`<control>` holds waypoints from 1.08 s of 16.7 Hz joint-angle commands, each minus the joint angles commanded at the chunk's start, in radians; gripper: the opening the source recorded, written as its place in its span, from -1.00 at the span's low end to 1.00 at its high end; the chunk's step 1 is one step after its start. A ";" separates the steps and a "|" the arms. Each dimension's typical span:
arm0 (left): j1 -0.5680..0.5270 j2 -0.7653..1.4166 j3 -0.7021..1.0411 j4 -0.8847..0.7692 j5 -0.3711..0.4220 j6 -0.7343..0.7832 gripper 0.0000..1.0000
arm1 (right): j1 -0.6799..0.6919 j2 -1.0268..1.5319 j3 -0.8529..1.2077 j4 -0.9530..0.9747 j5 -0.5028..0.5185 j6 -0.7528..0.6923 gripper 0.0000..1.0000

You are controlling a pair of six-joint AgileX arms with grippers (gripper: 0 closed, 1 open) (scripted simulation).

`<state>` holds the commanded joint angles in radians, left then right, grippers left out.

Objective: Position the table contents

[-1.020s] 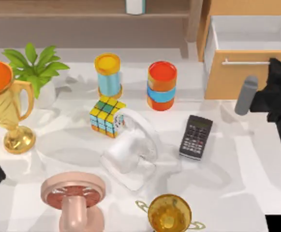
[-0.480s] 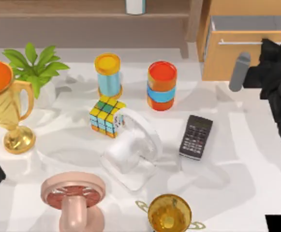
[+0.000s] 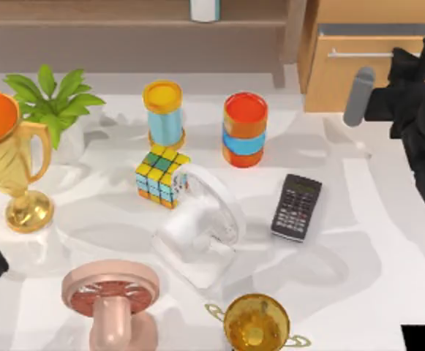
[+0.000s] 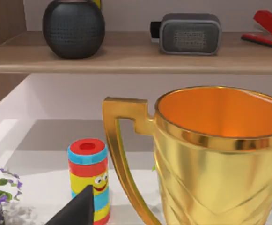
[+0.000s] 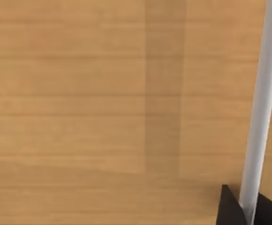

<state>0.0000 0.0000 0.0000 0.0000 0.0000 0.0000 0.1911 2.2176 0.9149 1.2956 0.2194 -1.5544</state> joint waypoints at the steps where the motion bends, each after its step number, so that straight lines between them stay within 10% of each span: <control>1: 0.000 0.000 0.000 0.000 0.000 0.000 1.00 | -0.003 0.017 0.036 -0.021 -0.005 0.001 -1.00; 10: 0.000 0.000 0.000 0.000 0.000 0.000 1.00 | -0.022 0.084 0.190 -0.110 -0.024 0.003 -1.00; 18: 0.000 0.000 0.000 0.000 0.000 0.000 1.00 | -0.022 0.084 0.190 -0.110 -0.024 0.003 0.21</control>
<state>0.0000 0.0000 0.0000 0.0000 0.0000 0.0000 0.1690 2.3016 1.1047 1.1854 0.1954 -1.5511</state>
